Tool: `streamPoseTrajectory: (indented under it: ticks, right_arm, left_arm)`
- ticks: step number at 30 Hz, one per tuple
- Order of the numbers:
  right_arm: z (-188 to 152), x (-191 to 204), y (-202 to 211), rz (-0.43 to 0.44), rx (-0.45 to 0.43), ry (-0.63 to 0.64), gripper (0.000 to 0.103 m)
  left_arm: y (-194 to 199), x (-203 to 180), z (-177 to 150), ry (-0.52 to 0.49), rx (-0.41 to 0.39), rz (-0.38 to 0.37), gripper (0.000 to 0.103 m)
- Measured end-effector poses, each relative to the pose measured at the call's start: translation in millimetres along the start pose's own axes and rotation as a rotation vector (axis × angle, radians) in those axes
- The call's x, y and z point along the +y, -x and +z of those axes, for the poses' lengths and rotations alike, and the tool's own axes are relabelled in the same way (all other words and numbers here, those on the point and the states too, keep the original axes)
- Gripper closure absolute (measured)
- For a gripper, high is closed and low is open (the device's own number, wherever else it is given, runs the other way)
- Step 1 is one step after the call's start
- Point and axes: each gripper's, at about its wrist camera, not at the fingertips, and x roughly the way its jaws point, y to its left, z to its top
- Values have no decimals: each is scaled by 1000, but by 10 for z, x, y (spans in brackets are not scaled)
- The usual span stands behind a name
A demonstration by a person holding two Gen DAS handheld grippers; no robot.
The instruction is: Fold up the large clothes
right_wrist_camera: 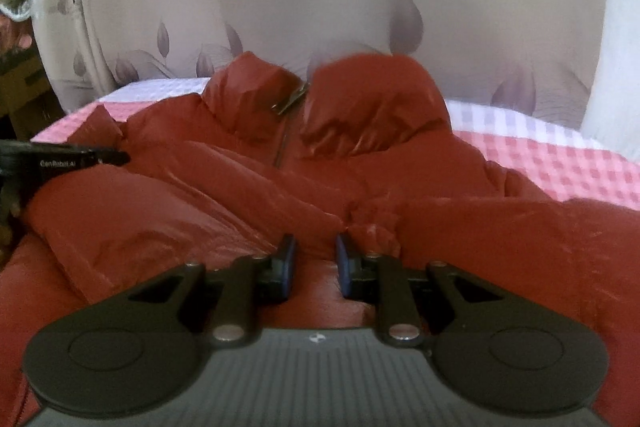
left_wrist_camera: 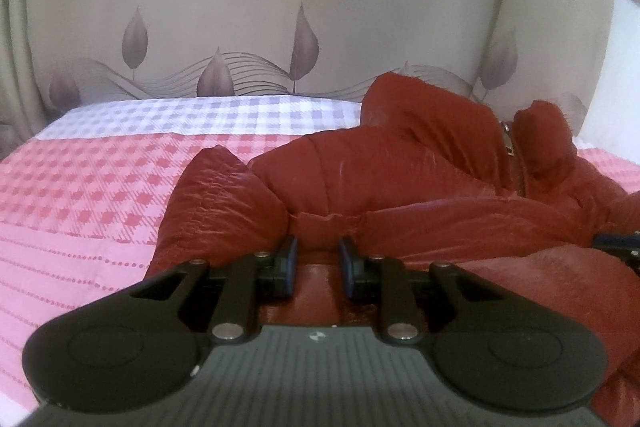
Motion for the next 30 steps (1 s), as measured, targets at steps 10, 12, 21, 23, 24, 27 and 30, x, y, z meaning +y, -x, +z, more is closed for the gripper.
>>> streamPoseTrajectory:
  ticks: [10, 12, 21, 23, 24, 27, 30]
  right_arm:
    - [-18, 80, 142, -33, 29, 55, 83]
    - [1, 103, 199, -38, 58, 64, 83]
    - [-46, -95, 375, -21, 90, 75, 83]
    - [-139, -142, 377, -16, 60, 76, 83]
    - [-175, -141, 362, -20, 42, 75, 83]
    - [-235, -24, 323, -71, 6, 127, 83]
    - [-235, -94, 327, -47, 1, 99, 83]
  left_arm:
    - [-1, 5, -2, -19, 1, 1, 75]
    - [-8, 3, 2, -22, 2, 3, 75]
    - [-3, -10, -9, -31, 0, -4, 74]
    - [-2, -39, -11, -49, -1, 5, 74]
    - [-3, -41, -11, -53, -1, 8, 74]
    - [-2, -23, -13, -55, 1, 7, 74]
    - [3, -14, -17, -57, 2, 4, 74]
